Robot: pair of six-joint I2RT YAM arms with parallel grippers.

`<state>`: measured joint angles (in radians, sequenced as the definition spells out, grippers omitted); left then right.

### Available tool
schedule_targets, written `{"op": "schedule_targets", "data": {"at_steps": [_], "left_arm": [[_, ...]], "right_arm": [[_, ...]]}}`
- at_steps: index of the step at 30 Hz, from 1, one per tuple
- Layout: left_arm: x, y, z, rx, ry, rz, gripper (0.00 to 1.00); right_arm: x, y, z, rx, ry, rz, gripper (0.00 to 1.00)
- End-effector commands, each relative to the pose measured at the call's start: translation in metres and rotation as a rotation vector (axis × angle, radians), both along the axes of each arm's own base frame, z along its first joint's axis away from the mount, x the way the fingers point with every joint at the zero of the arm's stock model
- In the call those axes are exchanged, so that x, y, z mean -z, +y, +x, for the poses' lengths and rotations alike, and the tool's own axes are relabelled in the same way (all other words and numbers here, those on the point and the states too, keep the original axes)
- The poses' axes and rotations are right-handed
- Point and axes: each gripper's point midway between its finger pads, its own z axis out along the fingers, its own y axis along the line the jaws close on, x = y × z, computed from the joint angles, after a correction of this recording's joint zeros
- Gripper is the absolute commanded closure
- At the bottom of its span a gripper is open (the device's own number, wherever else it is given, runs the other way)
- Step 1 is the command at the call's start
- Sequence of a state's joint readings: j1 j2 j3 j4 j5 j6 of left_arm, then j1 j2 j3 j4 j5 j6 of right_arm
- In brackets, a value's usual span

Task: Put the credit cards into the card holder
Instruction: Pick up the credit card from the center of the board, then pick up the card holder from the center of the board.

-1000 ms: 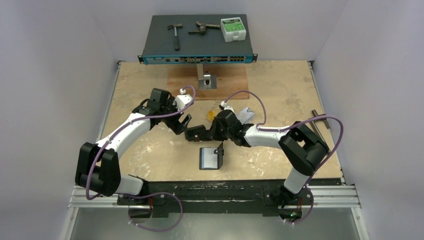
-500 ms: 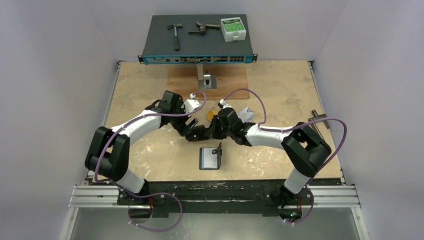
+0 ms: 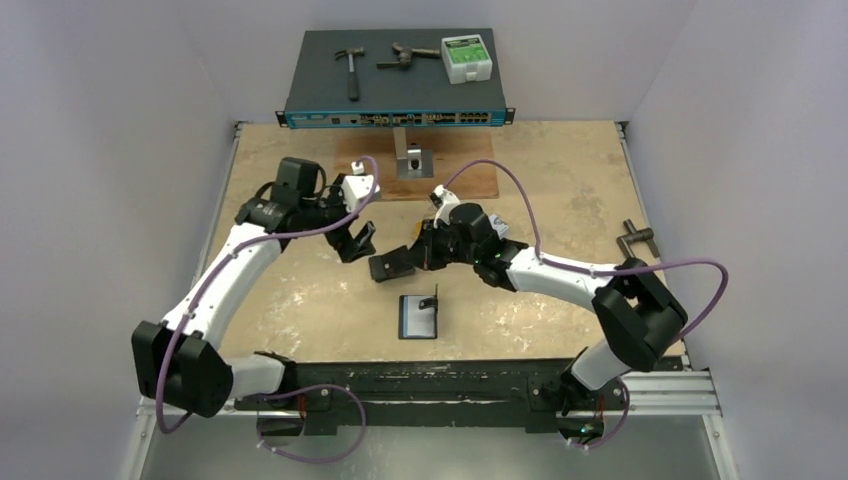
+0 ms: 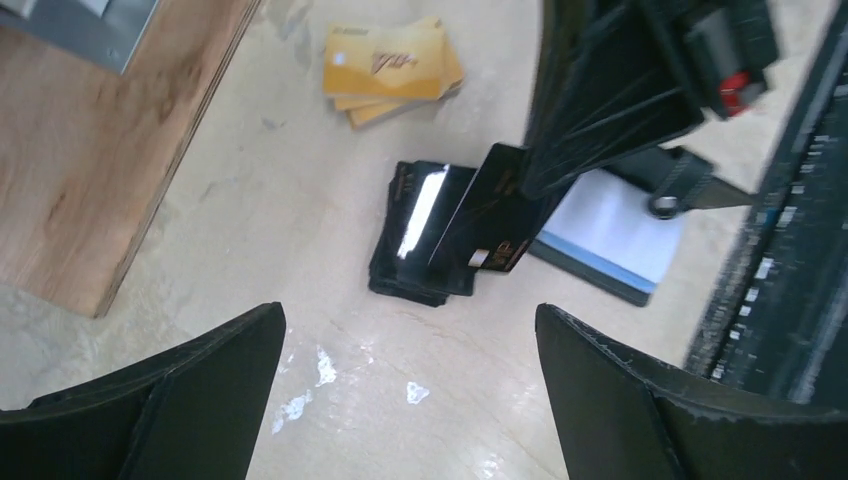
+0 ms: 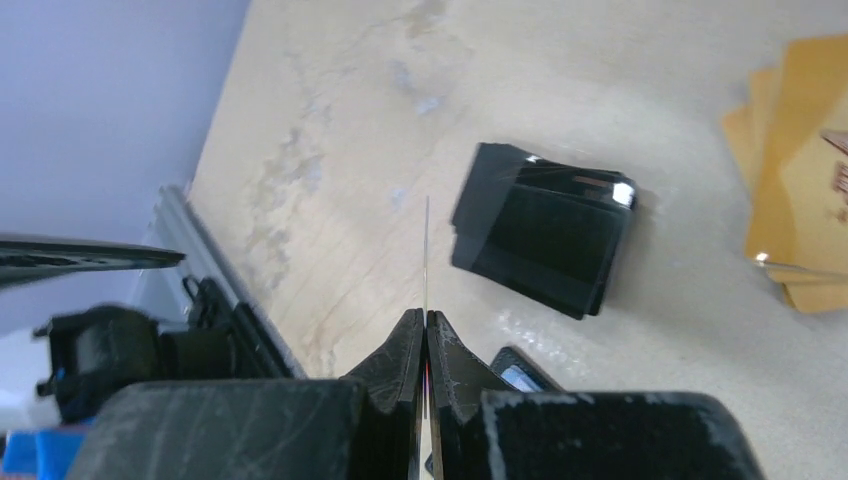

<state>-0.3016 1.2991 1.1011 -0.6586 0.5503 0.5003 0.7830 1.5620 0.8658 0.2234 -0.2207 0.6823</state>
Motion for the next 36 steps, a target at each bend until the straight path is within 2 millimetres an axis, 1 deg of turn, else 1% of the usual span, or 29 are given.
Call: {"op": "schedule_targets", "data": {"at_steps": [1,3,5,7,9,10,13,16,19,22,24,25,28,33,36], "left_arm": [[-0.038,-0.013,-0.053,0.225,0.058,-0.155,0.04],[-0.041,-0.014,-0.070,0.282,0.093,-0.175,0.07],[-0.045,-0.016,-0.083,0.327,0.114,-0.204,0.12],[-0.050,-0.019,-0.093,0.361,0.126,-0.234,0.17],[-0.054,-0.021,-0.098,0.378,0.125,-0.255,0.24],[-0.056,-0.021,-0.100,0.384,0.120,-0.266,0.26],[-0.066,-0.023,-0.106,0.411,0.109,-0.296,0.28],[-0.078,-0.025,-0.117,0.456,0.098,-0.331,0.30],[-0.084,-0.025,-0.126,0.492,0.094,-0.341,0.35],[-0.085,-0.021,-0.132,0.505,0.082,-0.327,0.40],[-0.084,-0.019,-0.137,0.517,0.066,-0.317,0.40],[-0.083,-0.018,-0.138,0.514,0.063,-0.314,0.42],[-0.079,-0.018,-0.135,0.494,0.067,-0.308,0.54],[-0.079,-0.022,-0.124,0.441,0.073,-0.331,0.57],[-0.081,-0.026,-0.109,0.382,0.064,-0.349,0.61]], "right_arm": [[-0.069,0.018,-0.014,-0.236,-0.210,0.088,1.00],[-0.083,0.015,-0.020,-0.282,-0.250,0.081,1.00],[-0.099,0.015,-0.032,-0.344,-0.269,0.095,1.00],[-0.110,0.012,-0.040,-0.384,-0.296,0.087,1.00],[-0.119,0.010,-0.048,-0.412,-0.319,0.070,1.00],[-0.121,0.011,-0.054,-0.432,-0.325,0.058,1.00],[-0.124,0.013,-0.070,-0.502,-0.336,0.015,1.00],[-0.124,0.016,-0.080,-0.549,-0.343,-0.034,1.00],[-0.129,0.017,-0.086,-0.575,-0.355,-0.052,1.00],[-0.131,0.014,-0.087,-0.590,-0.359,-0.081,1.00],[-0.133,0.012,-0.087,-0.589,-0.365,-0.095,1.00],[-0.135,0.012,-0.087,-0.591,-0.373,-0.095,1.00],[-0.142,0.013,-0.088,-0.599,-0.384,-0.092,1.00],[-0.152,0.017,-0.089,-0.608,-0.407,-0.092,1.00],[-0.157,0.018,-0.091,-0.613,-0.417,-0.082,1.00]]}}
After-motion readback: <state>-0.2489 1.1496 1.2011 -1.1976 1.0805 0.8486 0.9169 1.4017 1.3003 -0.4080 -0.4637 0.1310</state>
